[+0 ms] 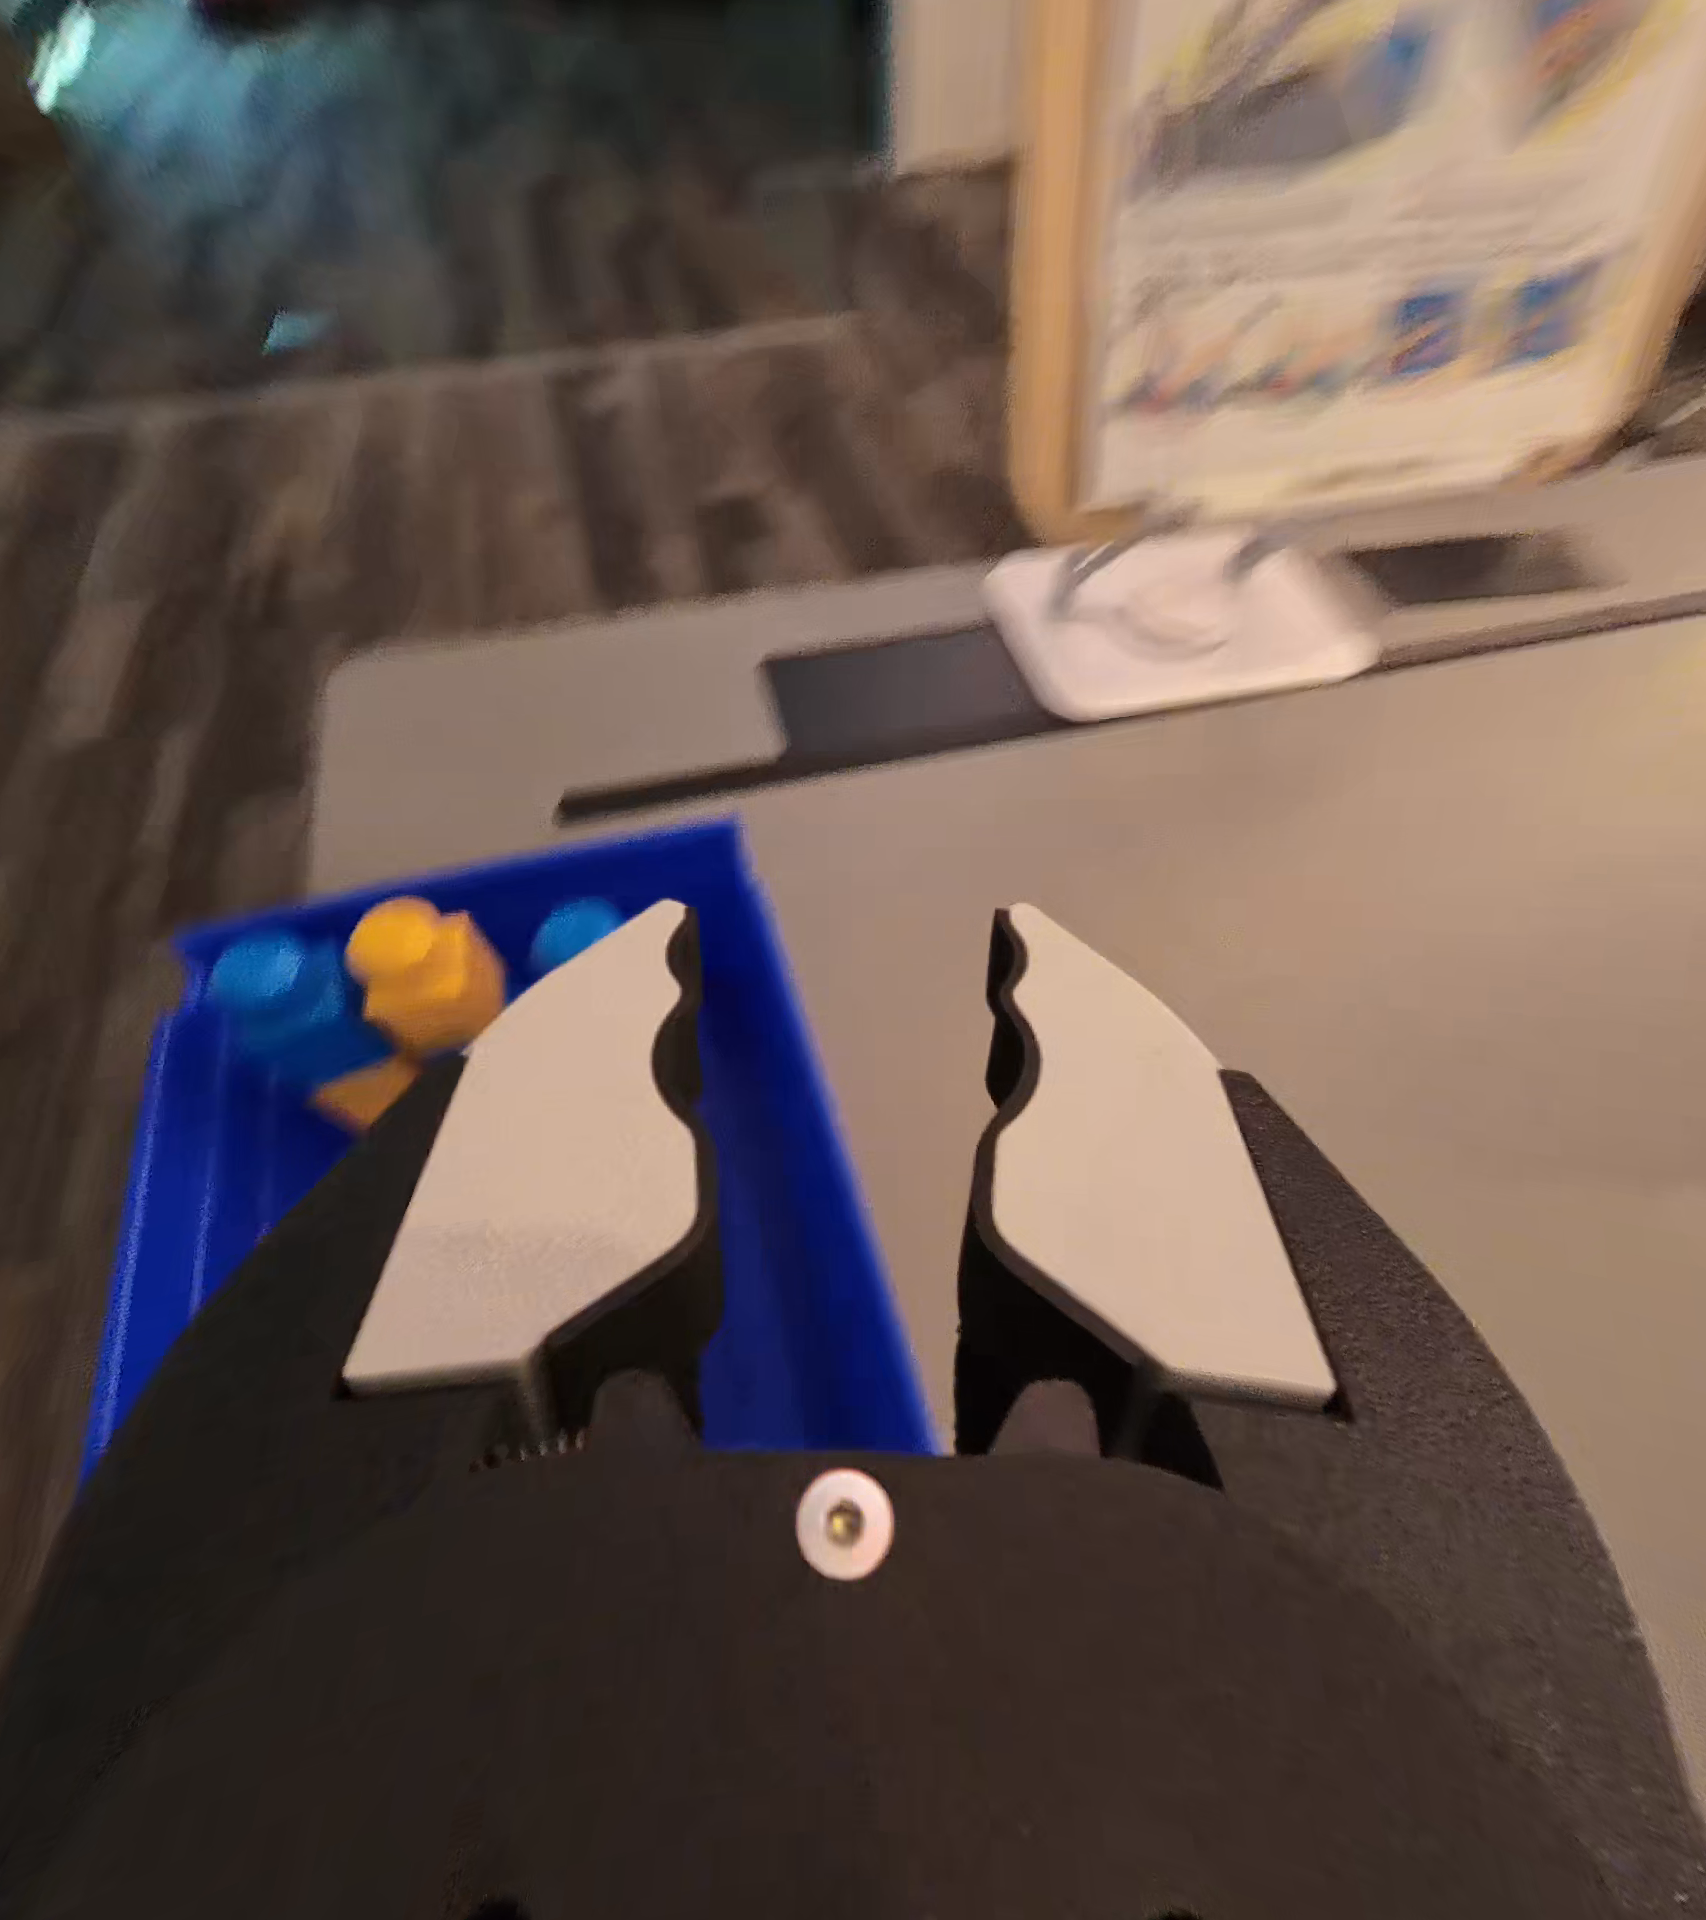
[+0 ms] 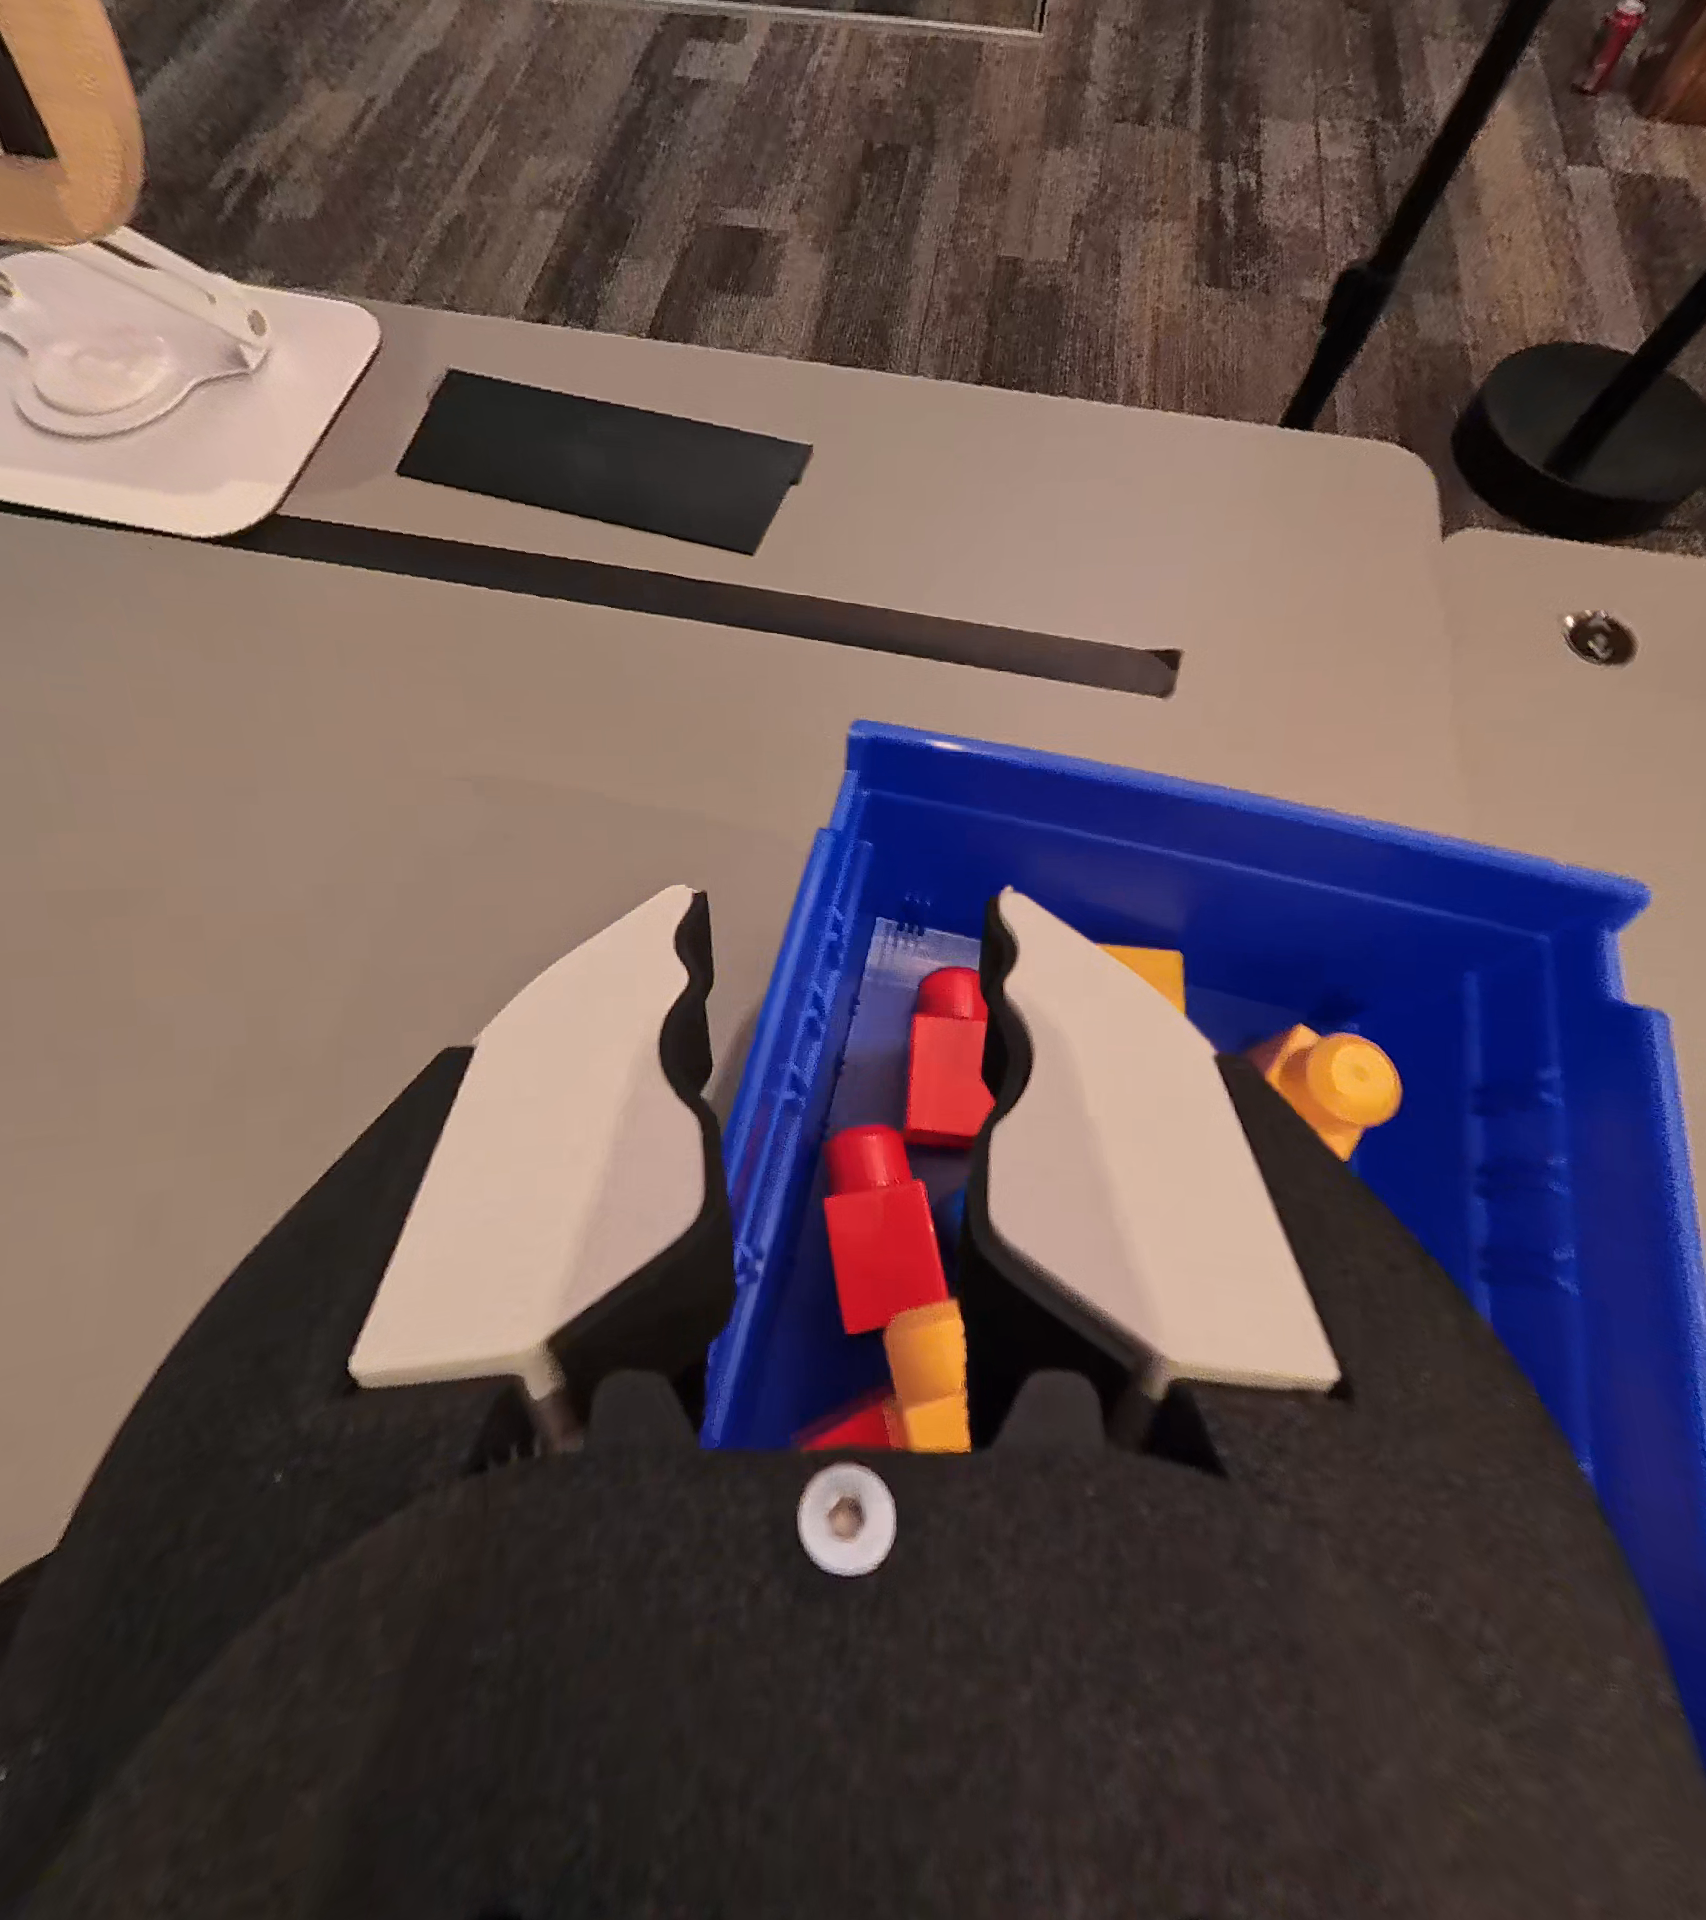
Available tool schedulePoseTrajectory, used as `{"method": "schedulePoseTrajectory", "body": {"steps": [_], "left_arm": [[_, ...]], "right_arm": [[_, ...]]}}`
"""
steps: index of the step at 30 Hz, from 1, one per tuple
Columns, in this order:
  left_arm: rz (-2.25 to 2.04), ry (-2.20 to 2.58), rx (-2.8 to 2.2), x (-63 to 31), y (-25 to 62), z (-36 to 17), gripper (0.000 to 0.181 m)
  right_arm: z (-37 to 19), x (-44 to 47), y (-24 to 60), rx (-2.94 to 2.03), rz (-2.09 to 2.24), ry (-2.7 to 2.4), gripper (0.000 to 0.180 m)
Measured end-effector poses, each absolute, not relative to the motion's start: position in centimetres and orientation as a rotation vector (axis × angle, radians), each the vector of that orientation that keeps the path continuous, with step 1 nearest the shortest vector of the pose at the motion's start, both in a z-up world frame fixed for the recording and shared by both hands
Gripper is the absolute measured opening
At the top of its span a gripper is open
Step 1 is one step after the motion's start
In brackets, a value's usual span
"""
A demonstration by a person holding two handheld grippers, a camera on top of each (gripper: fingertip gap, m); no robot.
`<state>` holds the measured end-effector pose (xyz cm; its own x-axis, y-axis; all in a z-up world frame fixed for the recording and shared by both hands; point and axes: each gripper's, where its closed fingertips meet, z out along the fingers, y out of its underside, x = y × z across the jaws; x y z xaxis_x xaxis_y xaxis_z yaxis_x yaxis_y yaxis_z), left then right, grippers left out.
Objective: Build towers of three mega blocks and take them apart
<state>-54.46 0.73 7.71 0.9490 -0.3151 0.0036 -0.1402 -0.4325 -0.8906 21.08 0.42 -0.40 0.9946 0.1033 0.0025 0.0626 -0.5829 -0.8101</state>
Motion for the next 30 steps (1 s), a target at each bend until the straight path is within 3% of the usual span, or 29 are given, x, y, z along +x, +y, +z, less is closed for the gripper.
{"method": "schedulePoseTrajectory", "body": {"steps": [3,7,11,30], "left_arm": [[-0.135,0.179,-2.191,-58.4,2.8,0.8,0.049],[-0.09,0.034,-2.192,-59.9,4.6,-3.0,0.054],[-0.03,-0.033,-2.212,-60.0,6.2,-4.3,0.064],[0.009,-0.232,-2.41,-61.0,9.5,-7.7,0.054]], "right_arm": [[-0.4,19.9,0.7,-2.191,0.068,-0.162,0.049],[-0.9,19.9,0.5,-2.22,0.054,-0.174,0.049],[-1.1,20.7,0.1,-2.223,0.062,-0.143,0.049],[-2.4,22.3,-1.0,-2.247,0.134,-0.074,0.047]]}}
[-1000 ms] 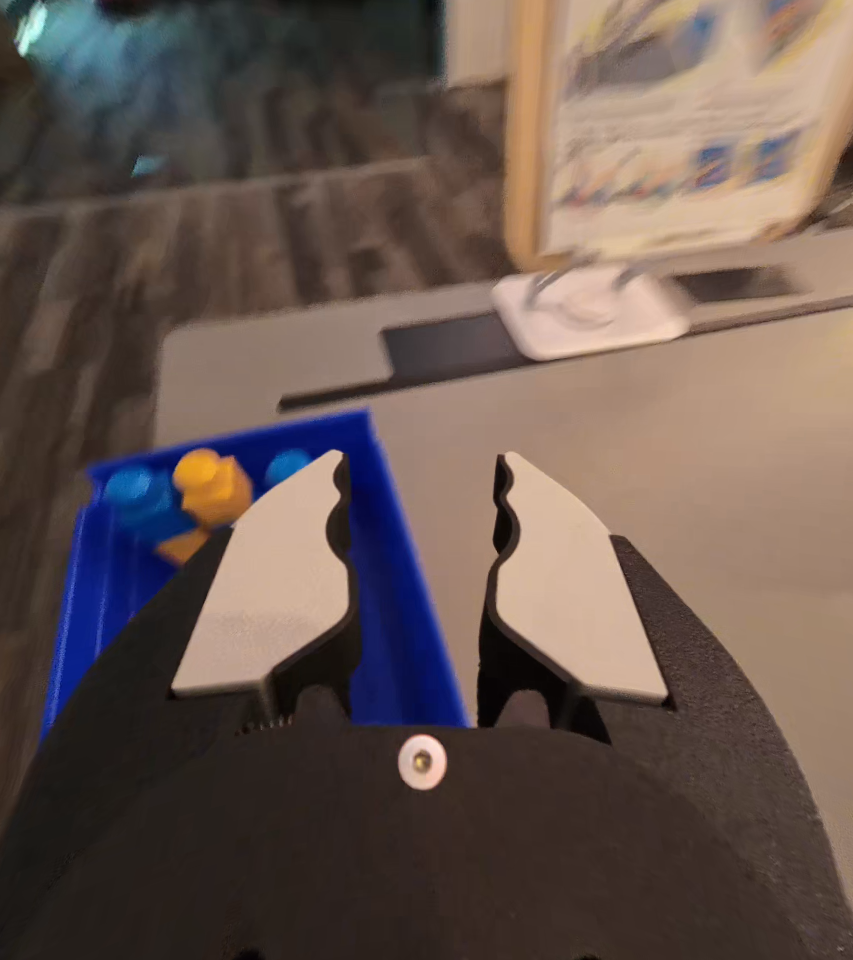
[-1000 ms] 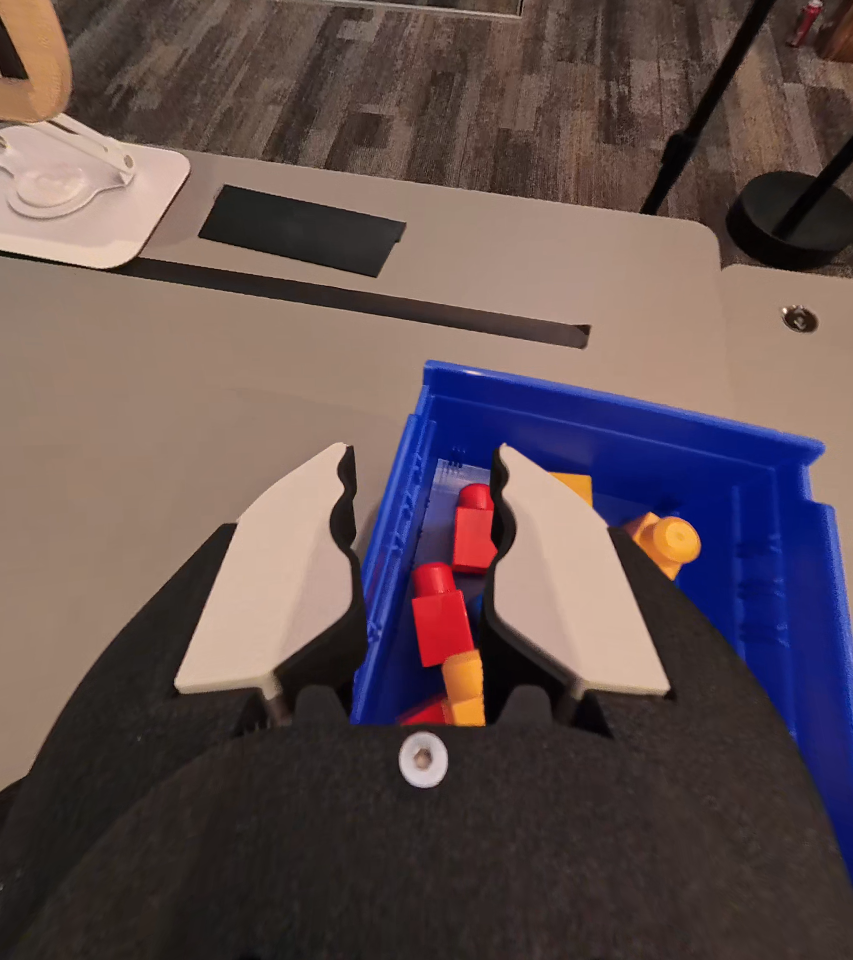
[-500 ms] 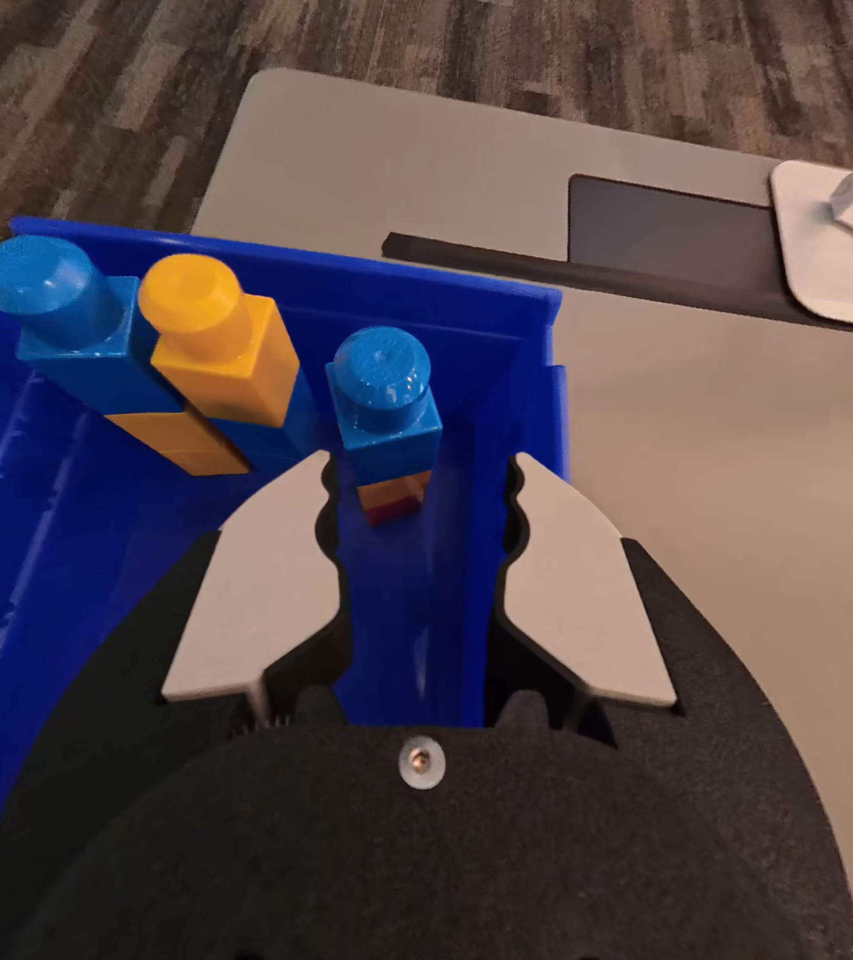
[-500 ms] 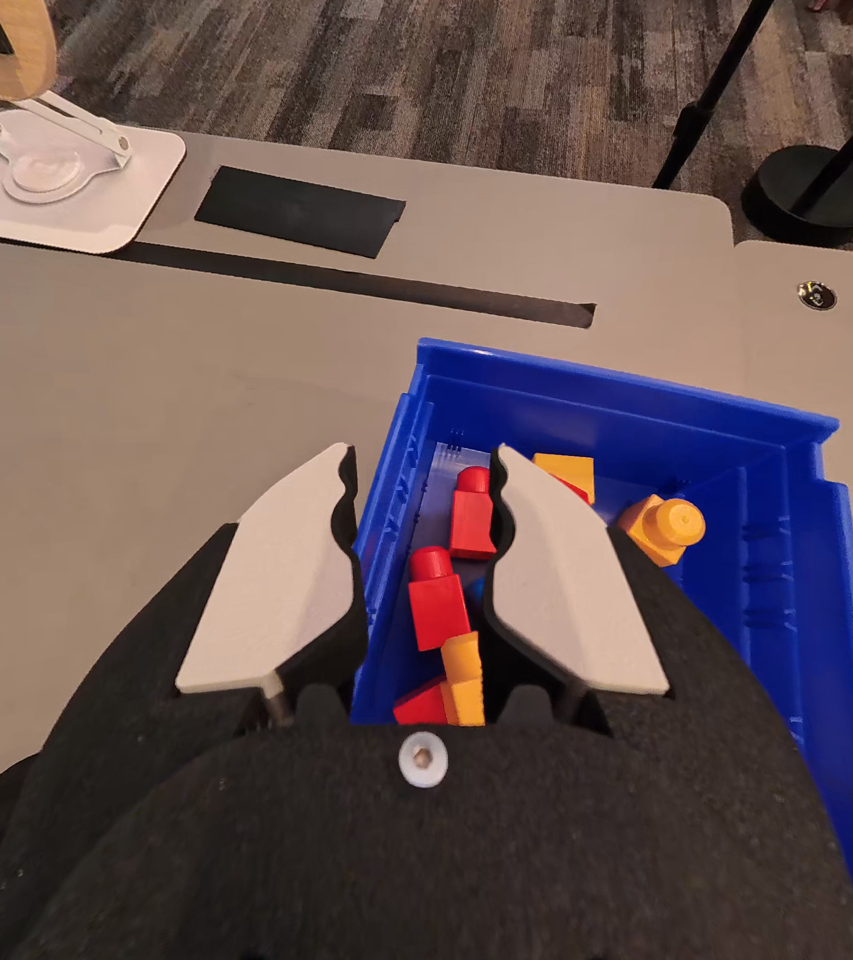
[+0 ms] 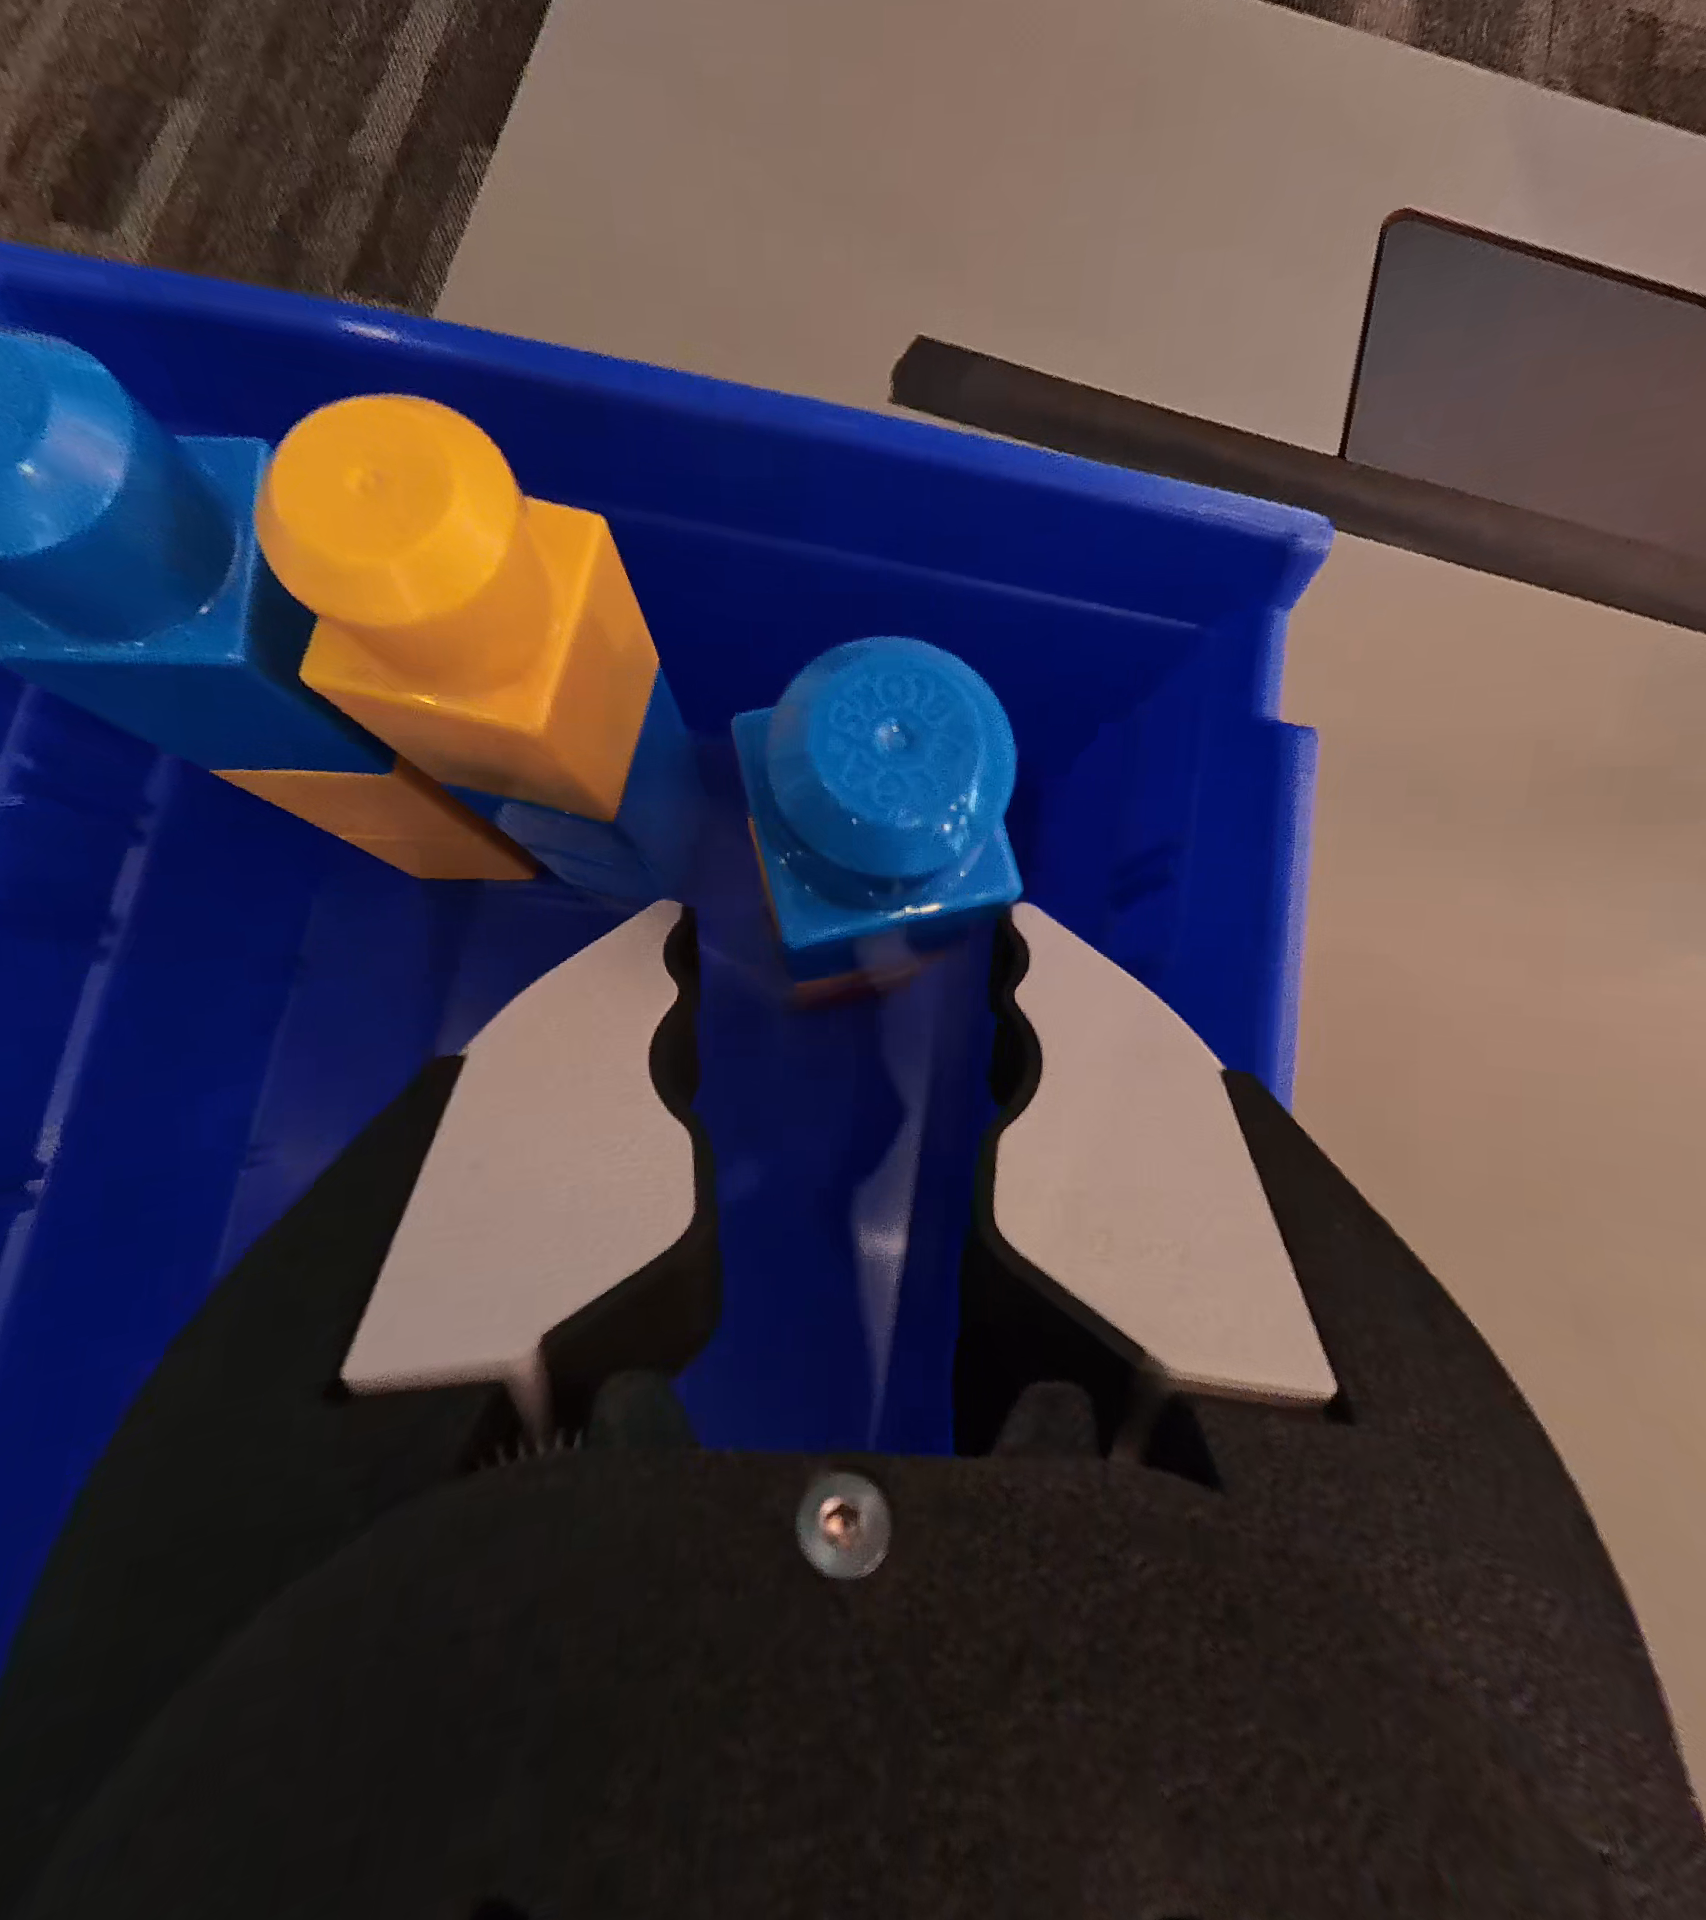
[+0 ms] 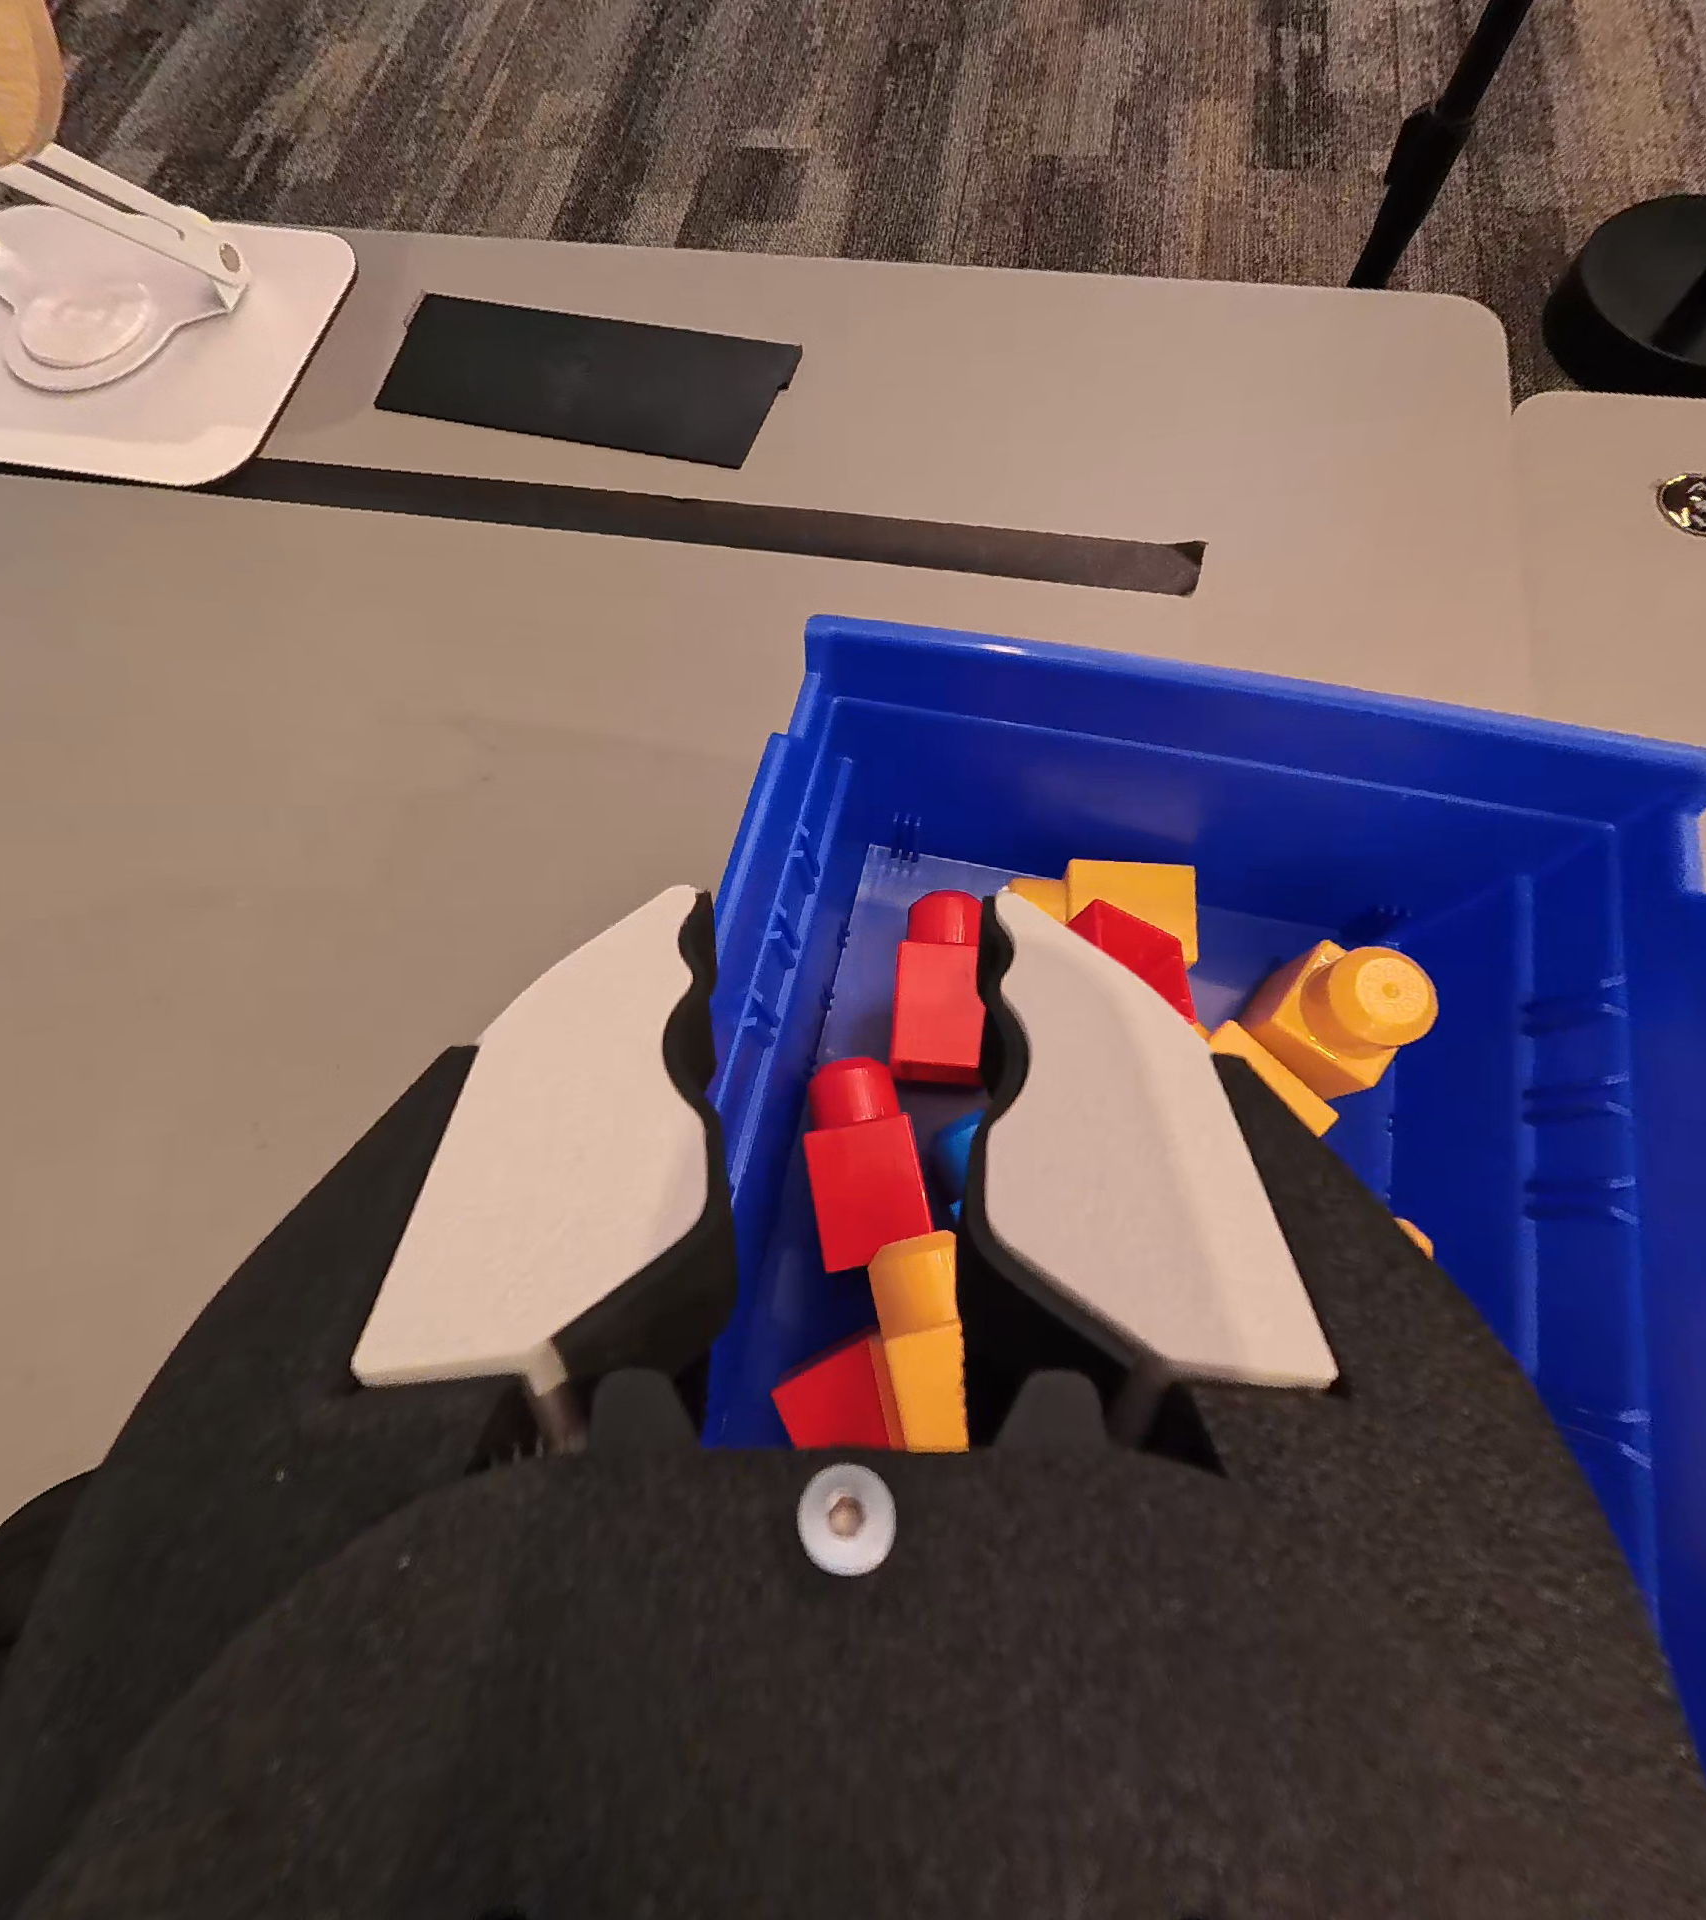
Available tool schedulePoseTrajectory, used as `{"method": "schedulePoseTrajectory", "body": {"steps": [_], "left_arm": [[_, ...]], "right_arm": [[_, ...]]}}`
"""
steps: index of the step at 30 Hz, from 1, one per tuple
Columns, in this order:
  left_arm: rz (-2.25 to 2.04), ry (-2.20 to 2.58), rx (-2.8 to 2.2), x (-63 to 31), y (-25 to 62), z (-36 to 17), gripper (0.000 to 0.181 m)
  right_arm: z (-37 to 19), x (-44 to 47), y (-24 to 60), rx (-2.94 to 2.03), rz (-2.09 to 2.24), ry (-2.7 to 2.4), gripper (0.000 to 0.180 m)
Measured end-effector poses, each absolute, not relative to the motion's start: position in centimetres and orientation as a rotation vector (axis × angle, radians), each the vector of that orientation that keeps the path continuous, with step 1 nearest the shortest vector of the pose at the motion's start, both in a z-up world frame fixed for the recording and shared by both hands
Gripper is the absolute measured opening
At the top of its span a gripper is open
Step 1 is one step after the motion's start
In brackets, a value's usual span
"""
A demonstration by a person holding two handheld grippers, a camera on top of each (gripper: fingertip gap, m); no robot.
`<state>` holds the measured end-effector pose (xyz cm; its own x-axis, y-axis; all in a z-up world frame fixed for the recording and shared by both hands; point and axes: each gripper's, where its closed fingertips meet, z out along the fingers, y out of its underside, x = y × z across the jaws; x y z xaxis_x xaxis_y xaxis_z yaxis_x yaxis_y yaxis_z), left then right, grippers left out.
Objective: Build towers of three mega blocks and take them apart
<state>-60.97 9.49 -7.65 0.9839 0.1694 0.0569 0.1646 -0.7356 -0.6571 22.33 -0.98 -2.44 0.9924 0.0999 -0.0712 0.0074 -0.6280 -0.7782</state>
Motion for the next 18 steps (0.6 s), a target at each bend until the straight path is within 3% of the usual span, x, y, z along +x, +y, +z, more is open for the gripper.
{"method": "schedulePoseTrajectory", "body": {"steps": [6,9,18], "left_arm": [[-0.001,-0.279,-2.478,-61.4,10.2,-9.6,0.057],[-0.027,-0.287,-2.496,-61.4,10.2,-10.1,0.038],[-0.097,-0.129,-2.444,-61.1,8.1,-9.2,0.038]], "right_arm": [[-2.9,22.5,-1.3,-2.271,0.131,-0.079,0.047],[-3.1,22.7,-1.5,-2.275,0.136,-0.073,0.047],[-3.8,22.9,-1.9,-2.297,0.154,-0.068,0.046]]}}
